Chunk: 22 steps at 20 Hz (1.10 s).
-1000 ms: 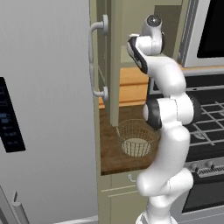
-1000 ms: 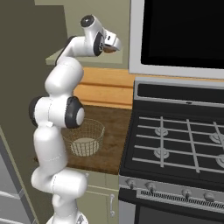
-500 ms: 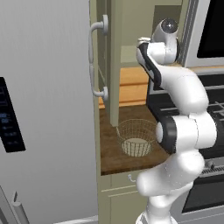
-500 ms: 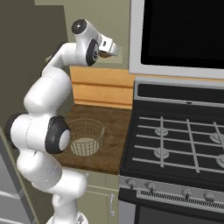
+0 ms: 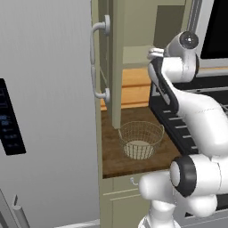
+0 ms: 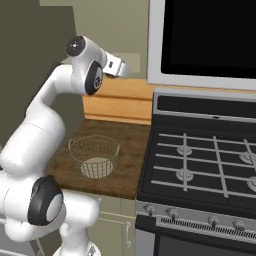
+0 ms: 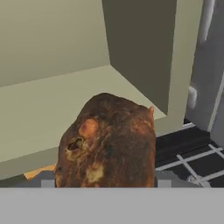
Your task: Open the cabinet, pick up the bread from the cabinet and place it in the basket. Then move the basket to the dining counter.
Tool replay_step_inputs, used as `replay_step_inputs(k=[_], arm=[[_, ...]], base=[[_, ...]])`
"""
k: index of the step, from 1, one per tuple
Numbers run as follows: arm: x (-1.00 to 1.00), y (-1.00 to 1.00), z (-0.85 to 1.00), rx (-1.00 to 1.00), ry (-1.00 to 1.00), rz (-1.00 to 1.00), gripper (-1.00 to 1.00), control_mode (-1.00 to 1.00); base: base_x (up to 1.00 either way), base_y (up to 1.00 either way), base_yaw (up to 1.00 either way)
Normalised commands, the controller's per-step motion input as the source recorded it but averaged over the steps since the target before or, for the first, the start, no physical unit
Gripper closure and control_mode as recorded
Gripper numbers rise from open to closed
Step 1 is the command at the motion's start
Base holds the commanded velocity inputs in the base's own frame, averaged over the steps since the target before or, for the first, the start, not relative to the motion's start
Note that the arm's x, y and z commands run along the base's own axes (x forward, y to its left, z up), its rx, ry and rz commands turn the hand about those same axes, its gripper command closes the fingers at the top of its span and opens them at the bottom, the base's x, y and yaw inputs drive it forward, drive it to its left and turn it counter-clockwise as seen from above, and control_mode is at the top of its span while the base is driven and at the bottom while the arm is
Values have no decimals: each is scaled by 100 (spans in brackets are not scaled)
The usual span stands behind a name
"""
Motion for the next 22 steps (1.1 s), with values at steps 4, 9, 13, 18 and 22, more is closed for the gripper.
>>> replay_step_inputs(k=[4, 9, 13, 18, 22], arm=[[-100, 0, 0, 0, 0, 0, 100, -100], [-100, 0, 0, 0, 1, 0, 100, -100], [-100, 1, -1, 5, 11, 1, 100, -100], [-73, 19, -30, 8, 19, 2, 100, -100], [-16, 54, -68, 6, 19, 1, 100, -100]], base=[[0, 0, 0], [0, 0, 0], [0, 0, 0], [0, 0, 0], [0, 0, 0]])
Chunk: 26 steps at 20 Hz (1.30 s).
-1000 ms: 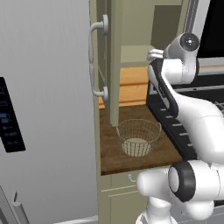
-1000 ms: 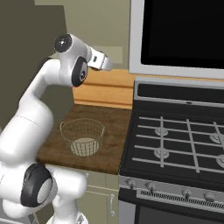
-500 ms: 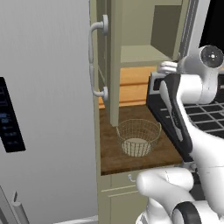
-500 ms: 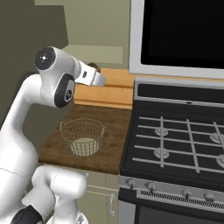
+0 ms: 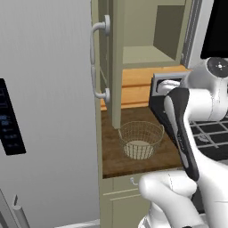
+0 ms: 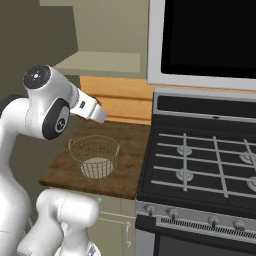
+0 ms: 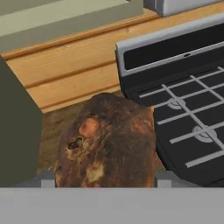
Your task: Open the cabinet, pick up the bread from the cabinet and place it in the basket. Then move the basket to the dining counter.
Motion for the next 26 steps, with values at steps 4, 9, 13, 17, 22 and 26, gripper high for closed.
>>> replay_step_inputs(k=[4, 9, 13, 17, 22, 26], arm=[[11, 34, -49, 4, 21, 0, 100, -100], [27, 2, -32, 1, 24, 1, 100, -100], [16, 0, -32, 0, 21, 2, 100, -100], [35, 0, -25, 0, 17, 3, 100, -100], [23, 0, -11, 0, 14, 4, 100, -100], [0, 0, -31, 0, 11, 6, 100, -100]], base=[[0, 0, 0], [0, 0, 0], [0, 0, 0], [0, 0, 0], [0, 0, 0], [0, 0, 0]])
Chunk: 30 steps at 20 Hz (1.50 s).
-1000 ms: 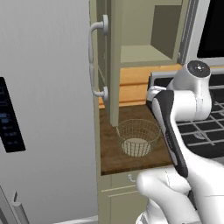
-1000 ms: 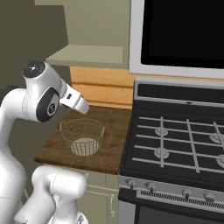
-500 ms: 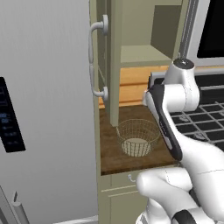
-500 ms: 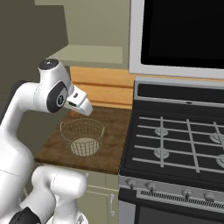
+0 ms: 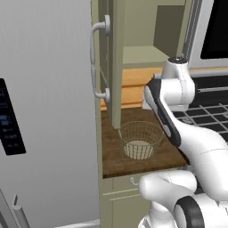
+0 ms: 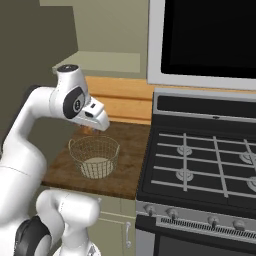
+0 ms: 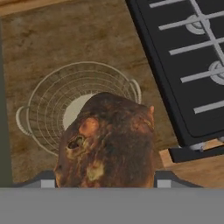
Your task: Open the cabinet, pick up the bread from the cabinet and place it in the basket. Then move the basket to the dining counter.
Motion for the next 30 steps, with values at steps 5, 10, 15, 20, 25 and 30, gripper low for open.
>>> replay_step_inputs(k=[5, 10, 15, 20, 25, 30], arm=[[8, 2, -74, 0, 2, 6, 100, -100], [28, 10, -53, 0, 0, 4, 100, -100], [27, 24, -50, 0, 0, 7, 100, -100], [60, 6, -24, 0, 0, 6, 100, -100], [45, 0, -32, 0, 7, 7, 100, -100], [12, 1, -34, 0, 3, 8, 100, -100]], base=[[0, 0, 0], [0, 0, 0], [0, 0, 0], [0, 0, 0], [0, 0, 0], [0, 0, 0]])
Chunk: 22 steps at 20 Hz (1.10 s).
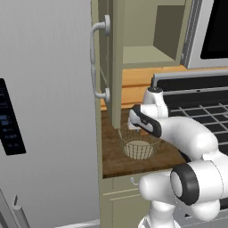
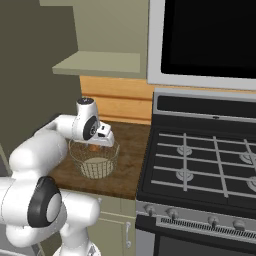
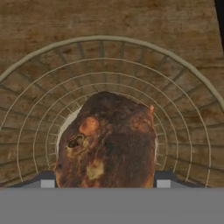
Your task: Open the cabinet, pick up the bread from the cabinet and place it in the basket. Then move the basket to the dining counter.
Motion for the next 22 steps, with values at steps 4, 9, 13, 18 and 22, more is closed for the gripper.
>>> replay_step_inputs(k=[4, 9, 13, 18, 22], arm=[[21, 0, -33, 0, 0, 8, 100, -100], [21, 0, -19, 0, 4, 8, 100, -100], [6, 0, -14, 0, 5, 7, 100, -100], [7, 8, -15, 0, 5, 7, 100, -100], [9, 0, -12, 0, 4, 7, 100, -100]], base=[[0, 0, 0], [0, 0, 0], [0, 0, 0], [0, 0, 0], [0, 0, 0]])
